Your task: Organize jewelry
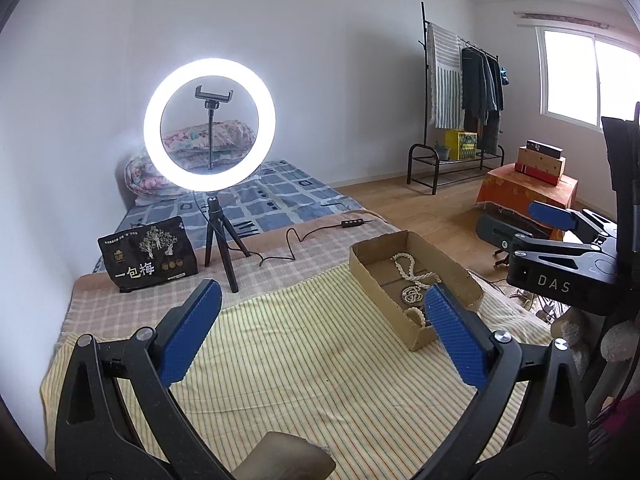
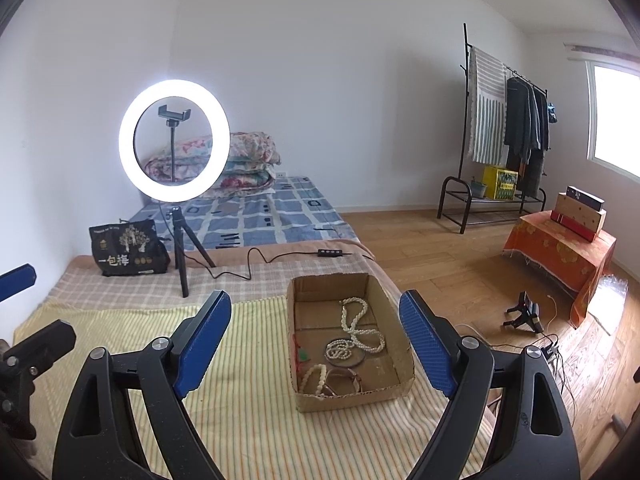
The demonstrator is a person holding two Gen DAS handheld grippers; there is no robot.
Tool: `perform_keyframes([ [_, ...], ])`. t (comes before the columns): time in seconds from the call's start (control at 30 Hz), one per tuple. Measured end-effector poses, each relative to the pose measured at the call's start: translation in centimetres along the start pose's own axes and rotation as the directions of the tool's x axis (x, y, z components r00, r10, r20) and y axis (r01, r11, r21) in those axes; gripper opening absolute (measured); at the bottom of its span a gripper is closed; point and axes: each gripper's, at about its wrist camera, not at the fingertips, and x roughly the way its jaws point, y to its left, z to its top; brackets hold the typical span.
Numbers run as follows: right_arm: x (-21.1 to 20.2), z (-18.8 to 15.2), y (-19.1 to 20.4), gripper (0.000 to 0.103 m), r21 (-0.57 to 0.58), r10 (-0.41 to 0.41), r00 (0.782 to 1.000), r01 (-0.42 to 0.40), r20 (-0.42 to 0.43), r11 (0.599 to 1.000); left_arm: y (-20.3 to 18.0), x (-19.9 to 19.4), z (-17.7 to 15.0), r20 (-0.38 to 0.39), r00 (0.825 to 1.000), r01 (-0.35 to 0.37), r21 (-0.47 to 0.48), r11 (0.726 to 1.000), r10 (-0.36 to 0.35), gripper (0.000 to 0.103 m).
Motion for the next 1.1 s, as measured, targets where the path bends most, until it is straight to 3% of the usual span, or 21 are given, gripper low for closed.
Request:
perform_keyframes([
  [1.1, -0.1, -0.4, -0.3, 0.086, -0.013, -0.017, 1.000, 0.017, -0.006, 1.000, -1.0, -0.6, -0.1, 0.001, 1.000, 0.017, 0.013, 1.000, -0.017, 0.103],
])
